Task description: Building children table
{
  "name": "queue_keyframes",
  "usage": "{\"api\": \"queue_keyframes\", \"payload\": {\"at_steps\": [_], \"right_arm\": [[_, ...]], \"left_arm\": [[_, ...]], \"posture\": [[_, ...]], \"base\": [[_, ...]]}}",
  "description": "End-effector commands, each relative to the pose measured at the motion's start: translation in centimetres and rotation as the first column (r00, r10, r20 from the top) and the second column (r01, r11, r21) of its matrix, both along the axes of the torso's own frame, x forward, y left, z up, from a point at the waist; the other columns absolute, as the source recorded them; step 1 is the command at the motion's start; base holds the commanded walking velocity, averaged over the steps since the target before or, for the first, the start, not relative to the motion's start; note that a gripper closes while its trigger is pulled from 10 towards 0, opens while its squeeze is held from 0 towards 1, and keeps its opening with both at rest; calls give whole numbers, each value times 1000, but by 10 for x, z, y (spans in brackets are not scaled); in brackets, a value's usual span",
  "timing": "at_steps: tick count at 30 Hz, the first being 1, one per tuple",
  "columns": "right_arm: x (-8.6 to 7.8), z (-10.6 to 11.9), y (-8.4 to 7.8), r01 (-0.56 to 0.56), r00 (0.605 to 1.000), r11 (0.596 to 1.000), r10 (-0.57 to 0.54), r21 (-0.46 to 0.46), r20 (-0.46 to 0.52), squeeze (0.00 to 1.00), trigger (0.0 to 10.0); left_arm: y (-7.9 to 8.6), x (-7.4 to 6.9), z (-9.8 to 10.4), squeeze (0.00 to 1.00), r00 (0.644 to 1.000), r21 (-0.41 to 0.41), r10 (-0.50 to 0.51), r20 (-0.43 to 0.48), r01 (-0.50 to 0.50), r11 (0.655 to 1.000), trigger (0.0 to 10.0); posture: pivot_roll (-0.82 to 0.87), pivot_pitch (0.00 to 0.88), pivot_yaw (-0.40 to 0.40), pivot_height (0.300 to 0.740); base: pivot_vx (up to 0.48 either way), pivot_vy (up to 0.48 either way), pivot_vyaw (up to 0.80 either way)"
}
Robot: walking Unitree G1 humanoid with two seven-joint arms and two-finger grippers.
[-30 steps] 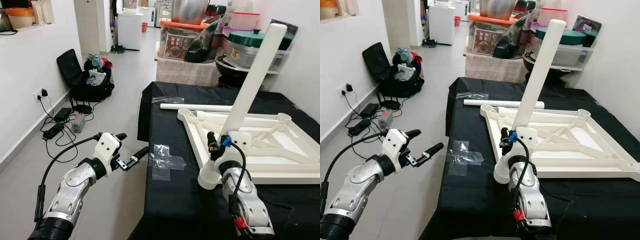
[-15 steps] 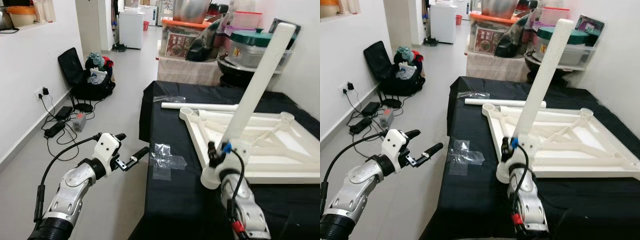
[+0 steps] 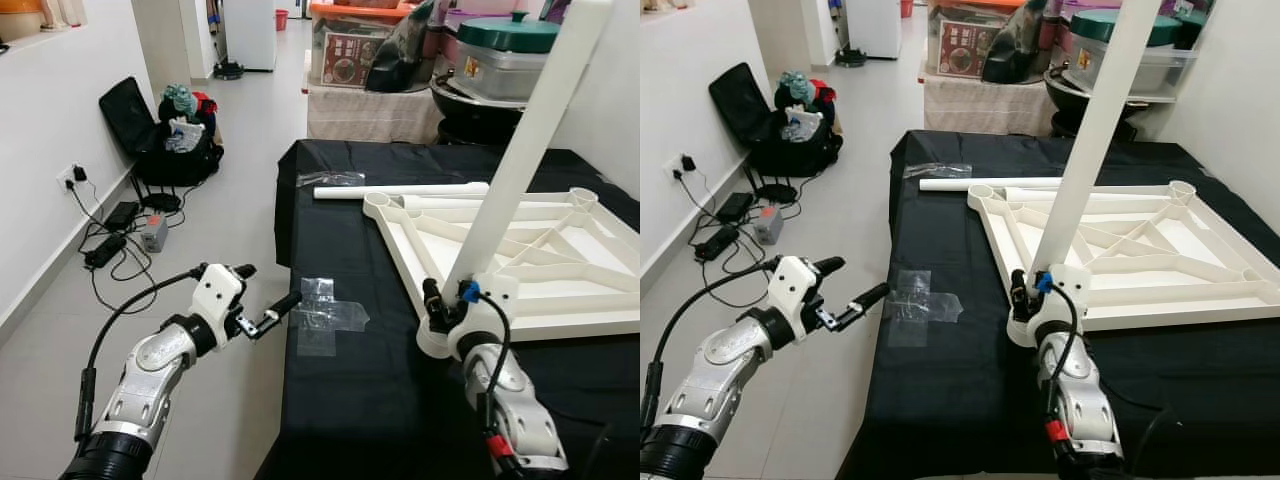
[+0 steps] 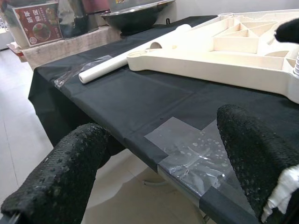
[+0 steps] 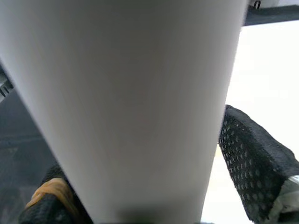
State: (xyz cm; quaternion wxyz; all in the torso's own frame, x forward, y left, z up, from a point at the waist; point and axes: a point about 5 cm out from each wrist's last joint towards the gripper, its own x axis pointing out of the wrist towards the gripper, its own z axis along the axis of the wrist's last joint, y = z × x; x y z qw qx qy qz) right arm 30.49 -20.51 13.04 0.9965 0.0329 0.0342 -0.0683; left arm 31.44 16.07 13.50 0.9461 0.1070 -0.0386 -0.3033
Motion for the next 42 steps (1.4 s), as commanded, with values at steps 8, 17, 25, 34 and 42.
{"api": "queue_keyframes", "payload": {"at_steps": [8, 17, 25, 34, 42], "right_arm": [[-1, 18, -2, -51, 995, 999, 51, -2, 86, 0, 10000], [-3, 20, -4, -144, 985, 989, 145, -19, 89, 0, 10000], [0, 26, -12, -198, 976, 979, 201, -44, 88, 0, 10000], [4, 39, -22, -251, 961, 966, 256, -58, 107, 0, 10000], [6, 40, -22, -298, 946, 954, 301, -46, 116, 1000, 10000]], "left_arm": [[2, 1, 0, 0, 1000, 8, -8, 0, 8, 1000, 10000], [2, 2, 1, 0, 1000, 8, -19, 0, 19, 1000, 10000], [0, 2, 0, 0, 1000, 8, -26, 0, 26, 1000, 10000], [1, 1, -1, 0, 1000, 9, -29, -4, 29, 1000, 10000], [1, 1, -1, 0, 1000, 9, -28, -7, 28, 1000, 10000]], "posture": [[35, 0, -65, 740], [26, 0, -53, 740], [27, 0, -55, 740], [28, 0, -54, 740], [31, 0, -58, 740]], "base": [[0, 0, 0], [0, 0, 0], [0, 0, 0], [0, 0, 0], [0, 0, 0]]}}
